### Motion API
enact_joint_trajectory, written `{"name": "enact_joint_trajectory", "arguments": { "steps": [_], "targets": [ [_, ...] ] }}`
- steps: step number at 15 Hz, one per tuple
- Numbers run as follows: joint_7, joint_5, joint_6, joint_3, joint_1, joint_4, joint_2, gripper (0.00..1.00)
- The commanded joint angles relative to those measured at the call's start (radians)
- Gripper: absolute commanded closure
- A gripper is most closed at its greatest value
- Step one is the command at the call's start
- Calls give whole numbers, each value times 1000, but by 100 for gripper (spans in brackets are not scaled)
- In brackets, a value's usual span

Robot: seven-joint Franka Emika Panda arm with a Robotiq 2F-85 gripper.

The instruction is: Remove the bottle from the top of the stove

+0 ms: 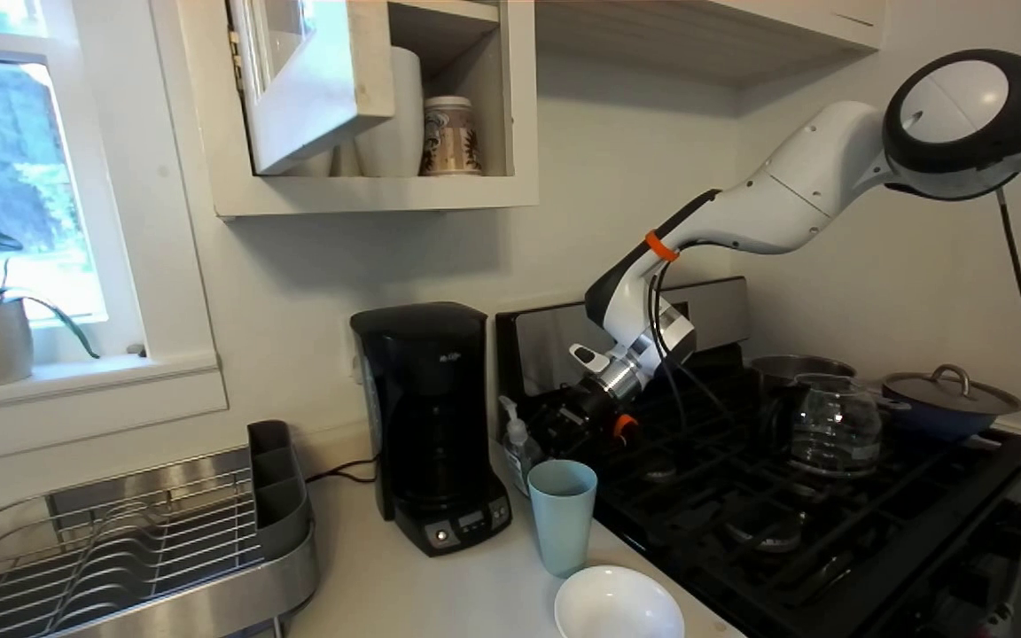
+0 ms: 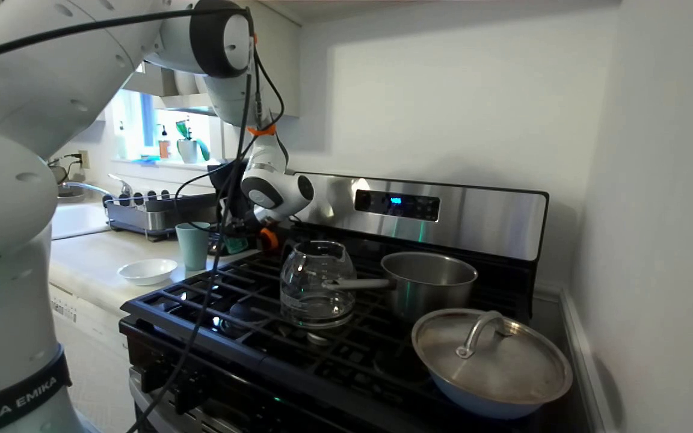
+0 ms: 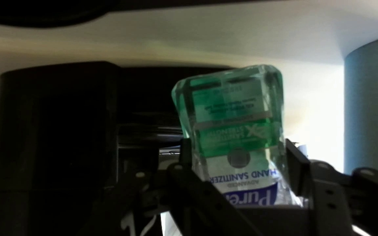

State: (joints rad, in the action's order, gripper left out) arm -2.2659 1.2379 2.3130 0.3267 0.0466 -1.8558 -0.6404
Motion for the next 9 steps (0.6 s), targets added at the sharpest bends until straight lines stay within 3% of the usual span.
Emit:
{"name": "enact_joint_trajectory", "arguments": {
  "steps": [1,2,3,9],
  "targets": [
    [-7,29,-26,-58,-49,3,9,35],
    [-7,29,-26,-58,-49,3,9,35],
    [-7,29,-26,-58,-49,3,9,60],
    [-61,54,-105,-90,-41,28,-21,60]
  ]
}}
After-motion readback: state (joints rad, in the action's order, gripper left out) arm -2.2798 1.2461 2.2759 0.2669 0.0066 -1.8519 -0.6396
